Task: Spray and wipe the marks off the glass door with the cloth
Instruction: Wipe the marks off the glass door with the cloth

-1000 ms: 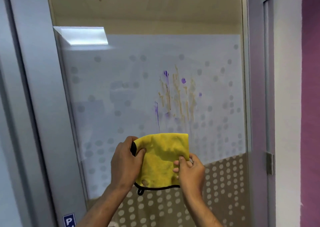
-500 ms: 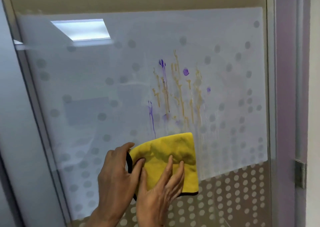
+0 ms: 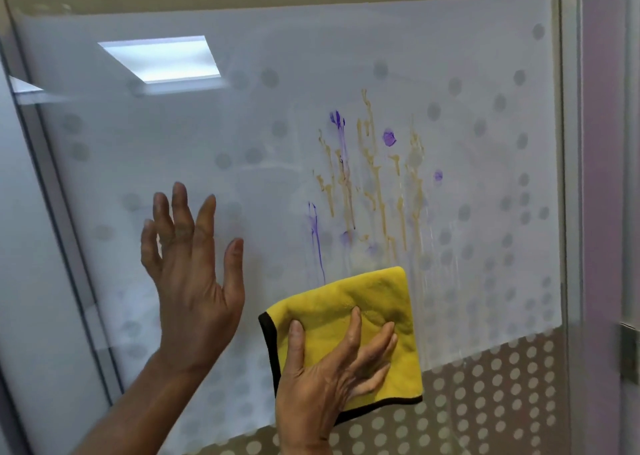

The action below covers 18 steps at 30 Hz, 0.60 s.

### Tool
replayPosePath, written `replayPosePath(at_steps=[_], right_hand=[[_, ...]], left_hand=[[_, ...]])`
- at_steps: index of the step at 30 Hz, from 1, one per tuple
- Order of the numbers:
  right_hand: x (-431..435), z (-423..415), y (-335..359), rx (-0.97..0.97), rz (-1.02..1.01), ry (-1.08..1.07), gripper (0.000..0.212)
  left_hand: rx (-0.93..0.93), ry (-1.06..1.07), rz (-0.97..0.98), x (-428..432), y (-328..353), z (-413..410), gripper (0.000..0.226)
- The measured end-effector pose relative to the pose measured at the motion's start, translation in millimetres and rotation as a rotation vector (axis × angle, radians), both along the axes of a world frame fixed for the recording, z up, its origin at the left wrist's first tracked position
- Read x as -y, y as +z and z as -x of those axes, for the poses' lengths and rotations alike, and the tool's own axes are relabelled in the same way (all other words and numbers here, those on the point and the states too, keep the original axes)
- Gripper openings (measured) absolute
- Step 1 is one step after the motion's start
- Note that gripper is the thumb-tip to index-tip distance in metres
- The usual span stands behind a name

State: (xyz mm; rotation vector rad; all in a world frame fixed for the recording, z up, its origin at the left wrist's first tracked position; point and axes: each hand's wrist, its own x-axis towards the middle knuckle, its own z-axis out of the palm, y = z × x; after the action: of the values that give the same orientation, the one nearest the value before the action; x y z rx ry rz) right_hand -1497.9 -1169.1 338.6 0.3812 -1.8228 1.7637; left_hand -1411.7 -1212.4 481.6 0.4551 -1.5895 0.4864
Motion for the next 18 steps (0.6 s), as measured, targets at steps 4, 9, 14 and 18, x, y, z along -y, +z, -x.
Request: replayPosePath(at_steps=[4, 9, 14, 18], right_hand=[[4.1, 5.8, -1.4, -0.034, -0.058, -0.083, 0.087], [3.4, 12.5, -2.6, -0.076, -0.054, -0.107, 0.084], [0.0, 20.8, -0.6, -0.100, -0.045, -0.089, 0.079], [-3.2, 23.3, -0.9, -0.114, -0.020, -0.064, 0.073]], left_hand=[[0.019, 0.100, -0.014, 14.2, 8.7, 2.9, 0.063], [0.040, 0.189, 0.013, 21.4, 6.8, 3.1, 0.068], [0.038, 0.236, 0.022, 22.0, 6.2, 5.0, 0.068], [0.031, 0.253, 0.022, 20.5, 5.7, 5.1, 0.067]])
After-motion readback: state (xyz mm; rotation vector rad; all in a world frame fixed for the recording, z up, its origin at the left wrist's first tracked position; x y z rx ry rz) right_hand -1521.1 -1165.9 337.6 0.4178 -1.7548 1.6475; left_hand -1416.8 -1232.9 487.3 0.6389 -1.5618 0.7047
